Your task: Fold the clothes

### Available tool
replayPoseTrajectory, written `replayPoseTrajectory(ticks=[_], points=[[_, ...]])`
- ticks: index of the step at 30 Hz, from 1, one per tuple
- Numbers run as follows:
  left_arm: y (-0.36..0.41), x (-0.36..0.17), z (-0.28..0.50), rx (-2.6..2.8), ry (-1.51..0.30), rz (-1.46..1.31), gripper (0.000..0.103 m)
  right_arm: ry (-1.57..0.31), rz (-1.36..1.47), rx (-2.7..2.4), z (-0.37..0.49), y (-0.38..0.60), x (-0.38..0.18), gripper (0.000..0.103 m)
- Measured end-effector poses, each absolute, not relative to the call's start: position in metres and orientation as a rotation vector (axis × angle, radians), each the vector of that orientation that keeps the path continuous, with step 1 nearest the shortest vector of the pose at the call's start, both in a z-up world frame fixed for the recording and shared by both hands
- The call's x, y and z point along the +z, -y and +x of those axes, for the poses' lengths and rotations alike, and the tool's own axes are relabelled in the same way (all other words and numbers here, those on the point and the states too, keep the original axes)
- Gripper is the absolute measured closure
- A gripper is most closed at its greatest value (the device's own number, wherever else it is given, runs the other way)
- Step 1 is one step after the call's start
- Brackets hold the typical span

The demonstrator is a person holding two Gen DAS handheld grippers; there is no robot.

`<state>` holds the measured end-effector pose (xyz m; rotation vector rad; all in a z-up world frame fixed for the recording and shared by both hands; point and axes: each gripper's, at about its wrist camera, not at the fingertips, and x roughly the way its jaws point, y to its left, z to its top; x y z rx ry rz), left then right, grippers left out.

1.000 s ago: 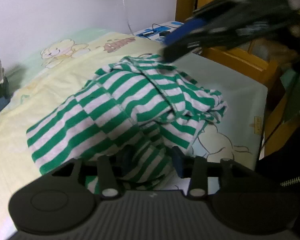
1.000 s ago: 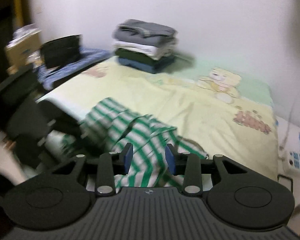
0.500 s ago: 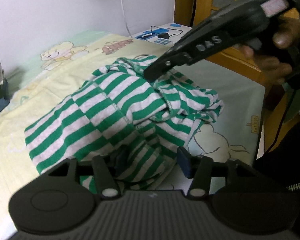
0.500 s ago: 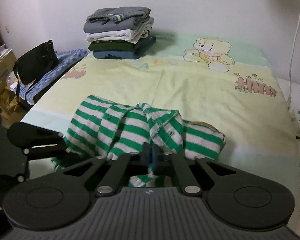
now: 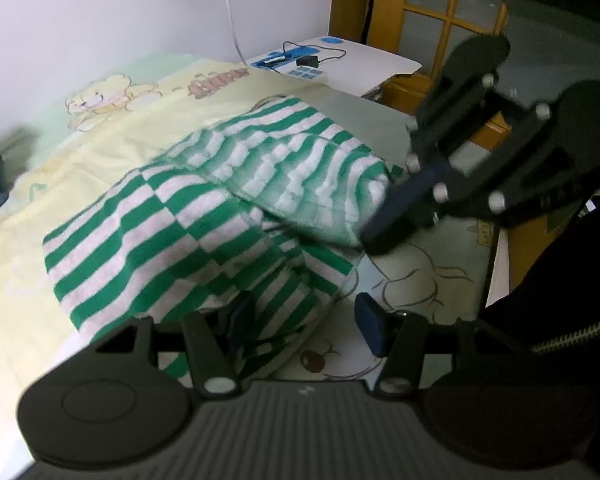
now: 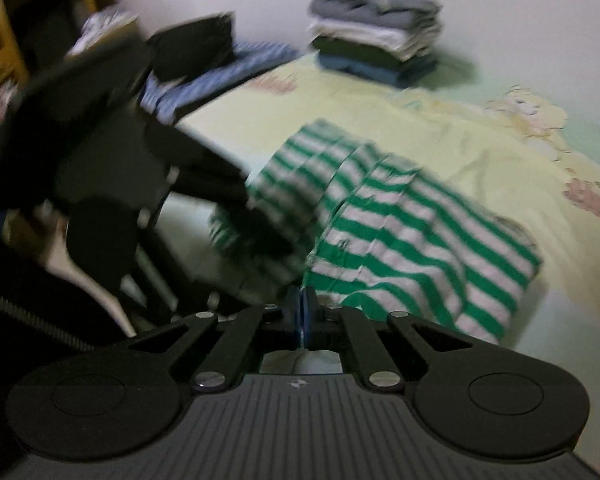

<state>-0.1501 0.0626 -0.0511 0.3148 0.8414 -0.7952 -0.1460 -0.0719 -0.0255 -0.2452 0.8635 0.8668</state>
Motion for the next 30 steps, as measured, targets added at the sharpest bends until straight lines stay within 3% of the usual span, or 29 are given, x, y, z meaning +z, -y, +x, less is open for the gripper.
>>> replayPoseTrajectory(ticks=[6, 13, 18, 23, 26, 30], points=[[-0.069, -0.047, -0.149, -0.790, -0.833, 0.320, 0.042, -0.885, -0.255, 0.909, -0.150, 0.066, -0.031, 0.103], [-0.076, -0.032, -0.154, -0.801, -0.812, 0.341, 0.041, -0.683, -0.029, 0.767, -0.117, 0.101, 0.013, 0.095], [-0.087, -0.020, -0.148, -0.769, -0.775, 0.325, 0.032, -0.736, -0.111, 0.658, -0.104, 0.097, -0.014, 0.093], [-0.101, -0.032, -0.131, -0.709, -0.820, 0.288, 0.031, -0.822, -0.258, 0.666, -0.119, 0.082, -0.047, 0.092], [-0.104, -0.045, -0.125, -0.701, -0.865, 0.260, 0.032, -0.830, -0.271, 0.672, -0.126, 0.086, -0.066, 0.097], [-0.098, -0.057, -0.131, -0.719, -0.879, 0.276, 0.027, -0.821, -0.264, 0.672, -0.129, 0.087, -0.061, 0.096]])
